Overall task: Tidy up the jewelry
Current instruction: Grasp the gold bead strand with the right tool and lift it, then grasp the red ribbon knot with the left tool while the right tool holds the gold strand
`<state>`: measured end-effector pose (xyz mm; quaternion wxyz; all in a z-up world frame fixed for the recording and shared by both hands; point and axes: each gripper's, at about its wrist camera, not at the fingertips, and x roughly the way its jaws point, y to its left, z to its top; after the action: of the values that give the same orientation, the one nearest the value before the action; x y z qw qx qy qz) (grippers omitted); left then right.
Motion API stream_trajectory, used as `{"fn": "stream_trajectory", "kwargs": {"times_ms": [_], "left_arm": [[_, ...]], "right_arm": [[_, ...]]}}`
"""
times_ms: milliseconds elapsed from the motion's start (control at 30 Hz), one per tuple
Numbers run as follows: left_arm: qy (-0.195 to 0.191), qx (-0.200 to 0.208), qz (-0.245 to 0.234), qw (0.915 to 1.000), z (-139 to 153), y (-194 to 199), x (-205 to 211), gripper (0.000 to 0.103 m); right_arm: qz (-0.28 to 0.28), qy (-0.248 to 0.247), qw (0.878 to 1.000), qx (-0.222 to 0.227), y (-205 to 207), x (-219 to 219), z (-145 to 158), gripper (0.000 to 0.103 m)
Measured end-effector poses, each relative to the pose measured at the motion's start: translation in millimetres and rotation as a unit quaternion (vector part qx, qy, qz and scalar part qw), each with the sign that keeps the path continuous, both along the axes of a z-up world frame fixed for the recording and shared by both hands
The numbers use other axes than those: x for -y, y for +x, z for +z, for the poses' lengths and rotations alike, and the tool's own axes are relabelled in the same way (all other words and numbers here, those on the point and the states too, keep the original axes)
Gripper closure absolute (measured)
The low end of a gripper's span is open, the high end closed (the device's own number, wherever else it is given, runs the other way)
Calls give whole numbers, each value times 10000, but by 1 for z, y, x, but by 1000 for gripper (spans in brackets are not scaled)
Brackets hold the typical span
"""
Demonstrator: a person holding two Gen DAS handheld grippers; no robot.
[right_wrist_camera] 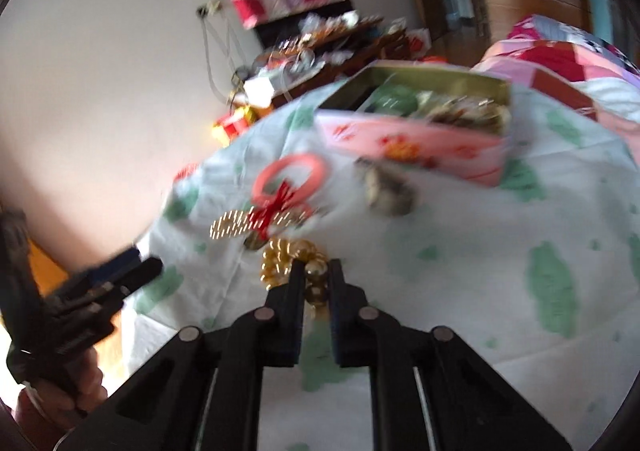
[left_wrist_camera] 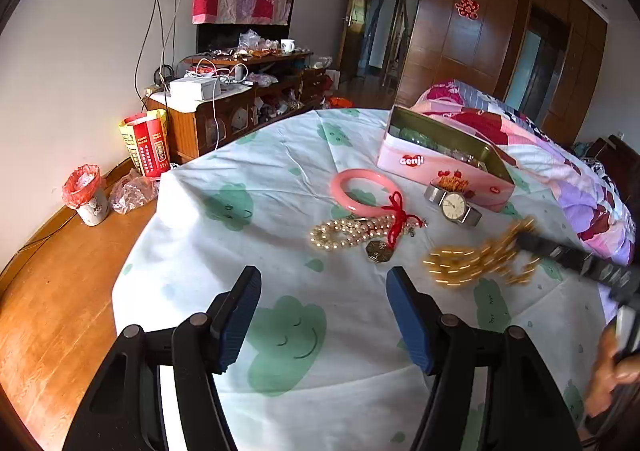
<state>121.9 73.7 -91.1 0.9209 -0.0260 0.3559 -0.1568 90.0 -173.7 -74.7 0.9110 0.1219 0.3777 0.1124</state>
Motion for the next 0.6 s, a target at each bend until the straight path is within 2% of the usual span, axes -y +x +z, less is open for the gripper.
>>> {"fn": "stream_trajectory", "kwargs": {"times_ms": [67,200,300,433,467,500,533,600], "left_arm": [[-11,-22,-37,10000,0,1,3,38],[30,30,-186,9998,3,2,11,38],[-84,42,-438,9990,8,12,21,38],[-181,120,-805,9965,11,34,44,38],[-99,145,-950,9953,11,40,55,44],[3,168,-1065,9942,10,45,64,60],[93,152,-1130,9934,9,48,70,65],[289,-78,-1319,9908,1,61,87,67]], "right_arm": [[-117,77,9998,154,2,7,9,90],[-231,-188,9991,299,4,10,13,90],[-311,73,9989,353,3,19,13,90],[-377,145,9980,489,2,24,22,90],[-374,136,9979,507,1,23,24,90],[-381,117,9978,529,2,22,25,90],[-372,112,9978,539,0,23,27,90],[-382,116,9977,551,0,25,28,90]]}}
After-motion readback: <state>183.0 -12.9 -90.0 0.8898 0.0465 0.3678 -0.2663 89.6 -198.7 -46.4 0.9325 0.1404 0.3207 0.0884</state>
